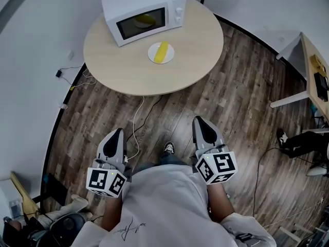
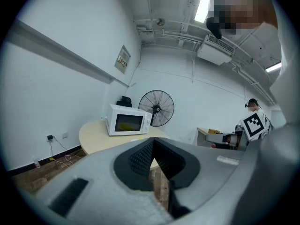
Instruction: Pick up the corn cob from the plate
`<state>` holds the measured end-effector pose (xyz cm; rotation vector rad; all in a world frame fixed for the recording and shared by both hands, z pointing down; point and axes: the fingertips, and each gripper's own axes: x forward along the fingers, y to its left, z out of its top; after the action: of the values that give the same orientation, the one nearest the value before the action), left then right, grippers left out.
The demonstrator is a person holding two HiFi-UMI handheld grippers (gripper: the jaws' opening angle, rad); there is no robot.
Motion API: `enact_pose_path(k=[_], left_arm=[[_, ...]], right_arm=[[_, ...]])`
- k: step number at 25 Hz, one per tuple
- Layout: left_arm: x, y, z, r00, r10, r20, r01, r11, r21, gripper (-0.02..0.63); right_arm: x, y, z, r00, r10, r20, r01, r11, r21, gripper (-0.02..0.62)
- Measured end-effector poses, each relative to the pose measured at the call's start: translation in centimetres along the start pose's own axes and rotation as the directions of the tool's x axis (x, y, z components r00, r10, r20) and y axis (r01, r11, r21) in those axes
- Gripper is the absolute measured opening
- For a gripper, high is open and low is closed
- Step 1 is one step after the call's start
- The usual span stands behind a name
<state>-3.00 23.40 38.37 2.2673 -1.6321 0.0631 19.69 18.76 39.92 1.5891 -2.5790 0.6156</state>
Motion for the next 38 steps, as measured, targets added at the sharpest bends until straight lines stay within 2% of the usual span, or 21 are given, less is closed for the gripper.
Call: enact_pose_path(k=[7,13,19,31,38], left_arm=[[3.5,-0.4,-0.7,0.999,-0.002,-0.036,0.002,1.000,-0.006,-0.002],[6.4,0.2,-0.5,0.998,-0.004,-0.059,0.003,1.000,-0.011,-0.002],[10.0,1.6,0.6,0.998,-0.031,-0.058,0.030,0.999,-0.016,-0.002],[16.9,8.4,4.9,0.997,-0.048,-0.059,0.046,0.999,-0.030,-0.002],[20.4,11.8,6.9,0.991,-0.102,-0.082,0.100,0.995,-0.029,-0.002]], right_arm=[[2.0,-3.2,0.1,1.000,-0.022,-0.020,0.023,0.999,0.029,0.013],[4.4,-3.8,0.6,0.999,0.008,-0.031,-0.007,0.999,0.034,0.014],[7.6,-4.8,2.3,1.000,-0.014,-0.010,0.014,1.000,0.027,0.014],[17.1,-3.6,6.8,1.000,-0.029,0.011,0.029,1.000,0.008,0.013],[22.1,-2.6,8.1,0.998,-0.058,0.009,0.058,0.998,0.015,0.012]])
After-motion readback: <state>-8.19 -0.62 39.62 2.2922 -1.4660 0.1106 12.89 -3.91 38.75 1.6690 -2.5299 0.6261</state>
